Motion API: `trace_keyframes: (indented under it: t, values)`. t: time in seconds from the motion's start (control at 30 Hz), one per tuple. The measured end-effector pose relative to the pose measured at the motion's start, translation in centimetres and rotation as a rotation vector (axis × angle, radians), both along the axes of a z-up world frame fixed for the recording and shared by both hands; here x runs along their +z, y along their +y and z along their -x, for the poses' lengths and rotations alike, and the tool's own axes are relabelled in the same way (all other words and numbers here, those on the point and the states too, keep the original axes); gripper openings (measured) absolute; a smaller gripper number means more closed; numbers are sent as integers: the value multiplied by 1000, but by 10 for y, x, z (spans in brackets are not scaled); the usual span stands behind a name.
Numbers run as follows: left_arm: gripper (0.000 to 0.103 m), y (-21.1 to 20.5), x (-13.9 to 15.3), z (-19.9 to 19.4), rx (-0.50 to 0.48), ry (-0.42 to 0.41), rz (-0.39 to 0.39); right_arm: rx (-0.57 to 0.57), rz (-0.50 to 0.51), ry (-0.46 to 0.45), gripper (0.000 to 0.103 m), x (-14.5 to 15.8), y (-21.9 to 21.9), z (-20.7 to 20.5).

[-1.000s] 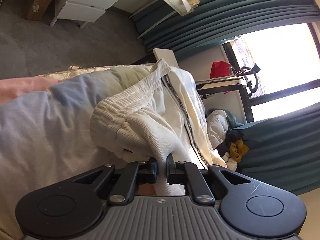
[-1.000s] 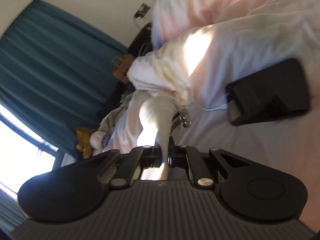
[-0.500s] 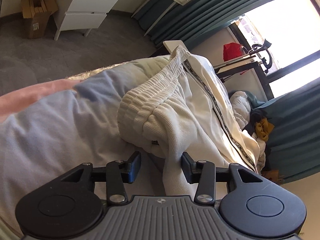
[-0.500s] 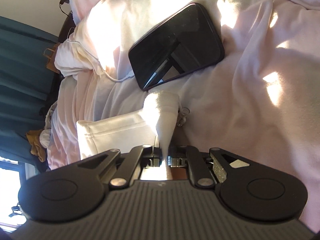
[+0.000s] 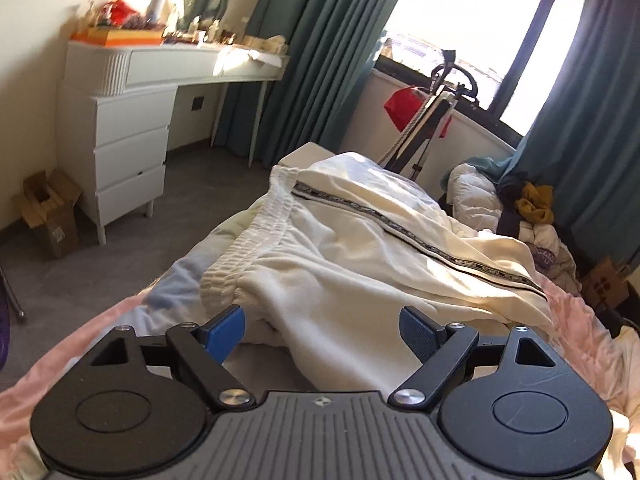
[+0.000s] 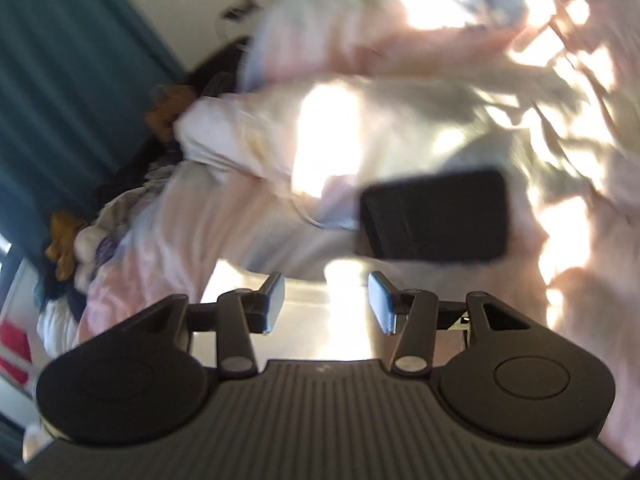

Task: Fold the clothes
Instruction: 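Release the sweatpants with both grippers and pull back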

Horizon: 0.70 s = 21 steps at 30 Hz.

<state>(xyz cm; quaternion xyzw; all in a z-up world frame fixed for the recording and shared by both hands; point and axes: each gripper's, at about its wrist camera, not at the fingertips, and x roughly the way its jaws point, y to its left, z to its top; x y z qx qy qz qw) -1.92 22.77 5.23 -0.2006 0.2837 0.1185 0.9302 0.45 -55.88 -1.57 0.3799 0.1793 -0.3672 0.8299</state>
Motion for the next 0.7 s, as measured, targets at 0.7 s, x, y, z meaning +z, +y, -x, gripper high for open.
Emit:
trace_keyframes:
  t: [0.7]
  values:
    - [87,-190,-18,-107,-346,-44,-141,878,432,-106,50,51,196,-39]
